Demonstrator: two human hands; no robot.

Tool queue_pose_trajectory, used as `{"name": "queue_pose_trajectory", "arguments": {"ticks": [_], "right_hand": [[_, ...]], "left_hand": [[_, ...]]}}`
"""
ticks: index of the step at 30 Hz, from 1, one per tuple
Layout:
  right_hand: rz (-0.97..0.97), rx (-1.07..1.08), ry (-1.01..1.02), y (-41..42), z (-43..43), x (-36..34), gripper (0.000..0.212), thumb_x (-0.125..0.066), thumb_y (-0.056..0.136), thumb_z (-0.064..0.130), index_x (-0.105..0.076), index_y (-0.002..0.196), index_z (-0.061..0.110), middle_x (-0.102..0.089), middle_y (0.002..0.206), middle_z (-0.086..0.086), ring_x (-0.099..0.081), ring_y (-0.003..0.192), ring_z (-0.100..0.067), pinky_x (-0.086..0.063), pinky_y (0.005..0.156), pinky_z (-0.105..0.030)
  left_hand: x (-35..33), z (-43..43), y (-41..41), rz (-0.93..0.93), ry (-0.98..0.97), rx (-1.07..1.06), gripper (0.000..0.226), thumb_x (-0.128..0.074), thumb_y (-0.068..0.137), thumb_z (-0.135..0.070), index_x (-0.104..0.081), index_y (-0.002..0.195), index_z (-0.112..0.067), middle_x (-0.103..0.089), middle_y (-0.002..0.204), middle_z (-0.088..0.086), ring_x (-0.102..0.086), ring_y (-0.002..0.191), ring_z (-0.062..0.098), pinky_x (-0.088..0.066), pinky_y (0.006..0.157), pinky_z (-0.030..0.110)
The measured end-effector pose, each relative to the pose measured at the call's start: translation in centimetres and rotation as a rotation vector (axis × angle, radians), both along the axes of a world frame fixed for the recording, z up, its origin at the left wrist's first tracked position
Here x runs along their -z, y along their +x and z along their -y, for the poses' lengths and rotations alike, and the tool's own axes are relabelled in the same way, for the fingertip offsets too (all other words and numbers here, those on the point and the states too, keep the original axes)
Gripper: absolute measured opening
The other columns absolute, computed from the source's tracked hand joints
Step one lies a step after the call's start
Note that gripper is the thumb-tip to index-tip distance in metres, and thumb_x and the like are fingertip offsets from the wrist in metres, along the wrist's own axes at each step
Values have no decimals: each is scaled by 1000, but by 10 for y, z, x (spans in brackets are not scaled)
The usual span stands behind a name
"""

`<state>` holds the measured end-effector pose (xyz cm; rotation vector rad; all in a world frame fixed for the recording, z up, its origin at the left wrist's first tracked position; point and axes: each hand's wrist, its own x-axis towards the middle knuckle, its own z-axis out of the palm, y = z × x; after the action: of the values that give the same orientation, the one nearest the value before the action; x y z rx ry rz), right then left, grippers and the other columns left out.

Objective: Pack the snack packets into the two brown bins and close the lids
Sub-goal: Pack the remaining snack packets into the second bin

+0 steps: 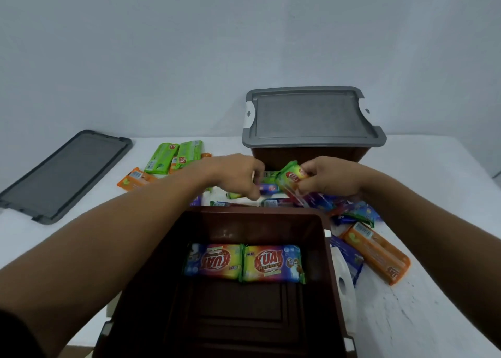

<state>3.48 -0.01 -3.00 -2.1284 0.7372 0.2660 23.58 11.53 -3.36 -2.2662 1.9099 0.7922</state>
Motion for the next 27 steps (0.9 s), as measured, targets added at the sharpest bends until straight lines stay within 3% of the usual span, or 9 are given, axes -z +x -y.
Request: {"name": "queue_pose_trajectory", "arguments": {"ticks": [3, 5, 8, 12, 16, 19, 22, 25, 27], "right_hand": [[80, 65, 242, -2, 1, -11, 21, -64, 91, 21, -64, 109, 10, -75, 102, -9, -73, 97, -25, -54, 92, -46], [107, 77, 337, -1, -2, -19, 24, -62, 94, 23, -59, 114, 9, -73, 108, -13, -72, 101, -29, -54, 94, -47], [151, 106, 395, 1, -11, -32, 32, -59, 96, 35, -58, 118, 12, -73, 110, -15, -73, 95, -26, -59, 85, -40], [231, 88, 472, 4, -28, -47, 47, -55, 91, 47, -55, 124, 13, -73, 114, -12, -72, 92, -23, -59, 81, -37], [282, 55, 539, 5, -39, -53, 65, -60, 87, 55, -51, 129, 7, -72, 117, -15, -70, 91, -21, -60, 76, -34], [259, -33, 580, 1, -43, -57, 85, -75, 69, 67, -55, 125, 7, -72, 116, -14, -71, 90, -19, -60, 73, -32], [187, -114, 552, -4, -55, -61, 68, -72, 75, 62, -60, 117, 10, -73, 105, -7, -69, 87, -18, -57, 70, -30], [181, -174, 429, -6, -68, -63, 34, -66, 86, 36, -56, 109, 13, -71, 100, -5, -64, 90, -22, -50, 81, -42], [135, -252, 319, -5, -78, -64, 34, -73, 85, 33, -57, 107, 14, -68, 101, -7, -62, 90, -26, -49, 85, -47]], "left_hand": [[-20, -15, 14, -209, -57, -144, 10, -69, 82, -11, -63, 85, -18, -62, 78, 3, -54, 70, 17, -40, 63, 29], [-34, -26, 18, -345, -81, -229, 14, -62, 83, -1, -68, 88, -13, -69, 85, 15, -59, 74, 19, -46, 67, 33], [-49, -40, 21, -543, -63, -311, 28, -54, 87, 4, -71, 102, -13, -77, 99, 12, -72, 82, 20, -58, 72, 33], [-61, -55, 22, -656, -63, -340, 17, -69, 93, -11, -68, 109, -13, -79, 100, 7, -75, 84, 20, -61, 69, 28], [-69, -73, 23, -707, -82, -315, 38, -79, 84, -25, -68, 117, -10, -77, 110, 10, -74, 100, 31, -60, 83, 37], [-74, -85, 24, -719, -70, -297, 48, -79, 78, -32, -67, 120, -12, -76, 113, 10, -72, 106, 35, -60, 86, 39], [-73, -96, 29, -770, -23, -266, 48, -79, 81, -32, -65, 124, -13, -75, 114, 9, -73, 99, 29, -62, 78, 32], [-67, -106, 35, -837, 26, -236, 47, -75, 85, -29, -62, 127, -11, -73, 119, 12, -71, 98, 23, -60, 79, 31], [-62, -112, 39, -860, 55, -204, 44, -70, 86, -27, -62, 127, -11, -73, 119, 13, -71, 100, 24, -60, 82, 33]]}}
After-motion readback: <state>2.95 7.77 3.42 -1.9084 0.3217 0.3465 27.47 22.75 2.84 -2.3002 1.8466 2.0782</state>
